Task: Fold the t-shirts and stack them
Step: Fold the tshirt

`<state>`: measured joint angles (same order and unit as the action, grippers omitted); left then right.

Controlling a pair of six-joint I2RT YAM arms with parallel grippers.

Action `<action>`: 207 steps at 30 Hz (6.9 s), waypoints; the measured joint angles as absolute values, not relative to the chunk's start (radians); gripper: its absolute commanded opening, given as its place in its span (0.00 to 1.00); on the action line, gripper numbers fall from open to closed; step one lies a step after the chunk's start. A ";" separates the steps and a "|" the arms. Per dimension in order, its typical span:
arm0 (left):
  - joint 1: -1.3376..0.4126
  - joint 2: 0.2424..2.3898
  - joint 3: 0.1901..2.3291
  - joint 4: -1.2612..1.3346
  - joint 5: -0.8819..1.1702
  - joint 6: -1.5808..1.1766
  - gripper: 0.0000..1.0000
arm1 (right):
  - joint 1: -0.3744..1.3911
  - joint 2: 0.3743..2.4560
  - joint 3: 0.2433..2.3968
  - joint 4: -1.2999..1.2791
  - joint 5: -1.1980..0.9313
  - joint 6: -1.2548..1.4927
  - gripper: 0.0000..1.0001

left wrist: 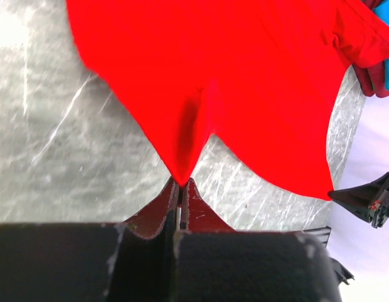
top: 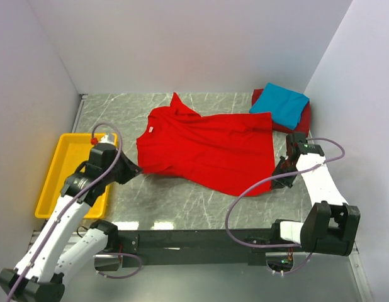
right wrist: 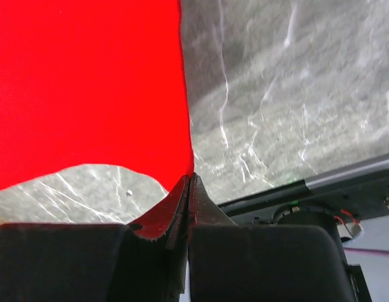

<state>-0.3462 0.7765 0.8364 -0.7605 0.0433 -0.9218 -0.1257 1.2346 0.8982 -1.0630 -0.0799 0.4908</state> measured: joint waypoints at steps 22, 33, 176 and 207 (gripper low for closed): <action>-0.346 0.733 0.902 -0.916 0.034 -0.977 0.00 | -0.088 1.158 0.897 -1.158 -0.056 0.508 0.00; -0.346 1.001 0.962 -0.671 0.026 -0.817 0.00 | -0.143 1.312 0.952 -1.078 -0.102 0.499 0.00; -0.539 1.890 1.436 -0.537 -0.081 -0.665 0.74 | 0.079 1.693 1.258 -0.904 -0.366 0.392 0.52; -0.554 2.090 1.555 -0.615 -0.116 -0.635 0.37 | 0.079 1.694 1.258 -0.902 -0.397 0.395 0.52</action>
